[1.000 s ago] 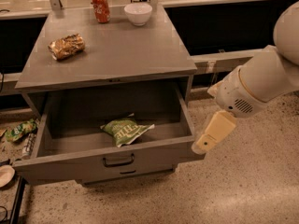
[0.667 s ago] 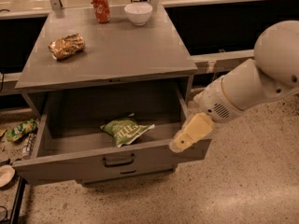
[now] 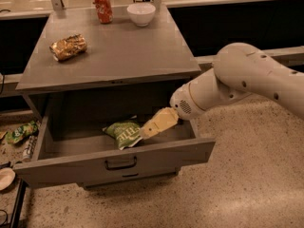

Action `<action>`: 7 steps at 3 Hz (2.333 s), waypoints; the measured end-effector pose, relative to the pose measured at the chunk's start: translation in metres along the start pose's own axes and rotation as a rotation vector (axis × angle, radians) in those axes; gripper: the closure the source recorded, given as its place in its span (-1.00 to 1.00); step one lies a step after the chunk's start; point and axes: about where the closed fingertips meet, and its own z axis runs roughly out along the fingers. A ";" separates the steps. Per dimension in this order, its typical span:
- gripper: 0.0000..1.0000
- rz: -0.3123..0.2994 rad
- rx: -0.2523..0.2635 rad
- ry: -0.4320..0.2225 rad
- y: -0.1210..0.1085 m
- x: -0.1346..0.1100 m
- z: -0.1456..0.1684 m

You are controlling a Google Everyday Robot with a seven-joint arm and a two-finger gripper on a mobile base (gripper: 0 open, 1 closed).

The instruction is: Pick green jalapeno chip bag from top drawer and place on counter

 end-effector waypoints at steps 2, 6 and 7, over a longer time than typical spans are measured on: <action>-1.00 0.025 -0.022 0.070 -0.023 -0.016 0.083; -1.00 -0.006 0.027 0.260 -0.023 -0.012 0.170; -0.68 0.041 0.000 0.270 -0.016 -0.002 0.183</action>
Offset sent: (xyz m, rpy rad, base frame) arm 0.0763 0.0762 -0.0786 -0.1232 0.0460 0.0342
